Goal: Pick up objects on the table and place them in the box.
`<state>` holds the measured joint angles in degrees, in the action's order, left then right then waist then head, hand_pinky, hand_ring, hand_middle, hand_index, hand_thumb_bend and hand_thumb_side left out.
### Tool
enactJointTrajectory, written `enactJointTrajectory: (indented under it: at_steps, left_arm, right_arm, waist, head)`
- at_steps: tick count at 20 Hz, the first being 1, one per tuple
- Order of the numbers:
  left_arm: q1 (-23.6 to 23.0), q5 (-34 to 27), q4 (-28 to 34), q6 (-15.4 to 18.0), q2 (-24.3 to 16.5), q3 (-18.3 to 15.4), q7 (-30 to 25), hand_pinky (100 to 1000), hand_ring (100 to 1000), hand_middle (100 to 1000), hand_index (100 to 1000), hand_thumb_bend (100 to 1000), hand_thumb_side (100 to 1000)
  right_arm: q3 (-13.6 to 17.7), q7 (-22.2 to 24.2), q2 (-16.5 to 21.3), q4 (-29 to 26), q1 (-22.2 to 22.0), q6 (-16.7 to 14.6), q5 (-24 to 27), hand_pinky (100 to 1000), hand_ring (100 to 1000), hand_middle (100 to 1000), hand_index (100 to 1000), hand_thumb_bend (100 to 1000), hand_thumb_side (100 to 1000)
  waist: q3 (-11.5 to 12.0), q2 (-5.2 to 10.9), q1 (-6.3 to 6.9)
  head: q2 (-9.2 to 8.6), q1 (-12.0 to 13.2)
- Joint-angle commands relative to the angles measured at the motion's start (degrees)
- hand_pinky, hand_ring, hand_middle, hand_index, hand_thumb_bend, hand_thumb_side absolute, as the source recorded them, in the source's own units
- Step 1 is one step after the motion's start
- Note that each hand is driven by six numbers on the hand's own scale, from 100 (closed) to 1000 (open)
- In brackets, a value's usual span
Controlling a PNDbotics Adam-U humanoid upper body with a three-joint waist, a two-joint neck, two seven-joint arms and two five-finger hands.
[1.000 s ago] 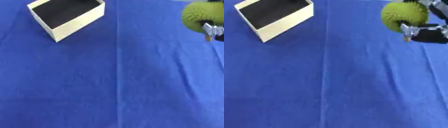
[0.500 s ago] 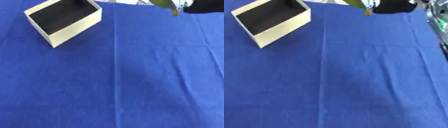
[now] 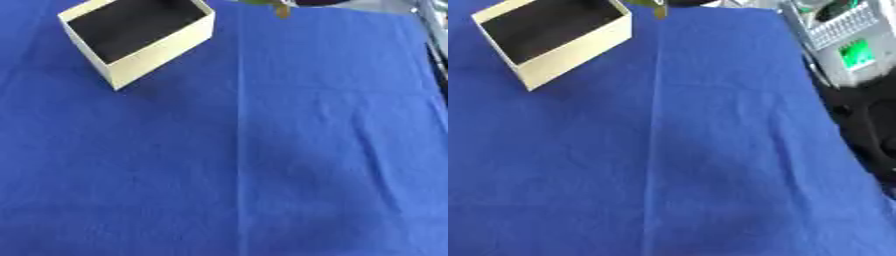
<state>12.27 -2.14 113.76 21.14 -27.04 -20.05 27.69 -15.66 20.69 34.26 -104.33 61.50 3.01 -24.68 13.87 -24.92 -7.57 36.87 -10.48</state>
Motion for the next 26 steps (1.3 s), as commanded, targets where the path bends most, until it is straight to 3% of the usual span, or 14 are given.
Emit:
enactJointTrajectory:
  at_steps: [1, 6, 11, 18, 26]
  left_arm:
    - [0.8, -0.3, 0.8, 0.0, -1.2, 0.1, -0.5, 792, 503, 514, 520, 257, 100]
    - [1.1, -0.6, 0.8, 0.2, -1.6, 0.4, -0.9, 792, 504, 514, 520, 256, 100]
    - [1.4, -0.9, 0.8, 0.2, -1.6, 0.7, -1.4, 793, 503, 513, 519, 251, 100]
    - [1.6, -1.1, 0.8, 0.1, -1.3, 0.8, -1.7, 794, 502, 513, 518, 242, 100]
    - [2.0, -1.3, 0.8, 0.1, -0.9, 0.7, -1.8, 795, 501, 513, 517, 234, 100]
  right_arm:
    - [-0.5, 0.4, -2.3, 4.4, 3.4, -1.2, -2.0, 672, 530, 424, 581, 100, 100]
    - [-1.0, -2.5, -7.3, 15.1, 8.4, -2.9, -7.1, 689, 533, 425, 584, 100, 100]
    - [0.0, -7.9, -12.1, 26.5, 12.0, -5.0, -11.4, 700, 535, 426, 587, 100, 100]
    - [0.7, -12.1, -16.4, 33.3, 13.8, -7.5, -13.4, 705, 535, 425, 588, 100, 100]
    - [-0.6, -10.0, -18.1, 35.7, 13.7, -10.5, -13.6, 715, 542, 431, 596, 100, 100]
  waist:
    - [0.5, 1.14, 0.22]
    - [1.9, 1.41, -0.35]
    - [3.4, 1.31, -0.89]
    - [4.0, 0.91, -0.99]
    - [4.9, 0.35, -1.35]
  head:
    - [0.23, -0.6]
    - [-0.08, -2.0]
    - [-1.70, -4.2]
    - [-3.50, -5.9]
    - [-5.24, -6.7]
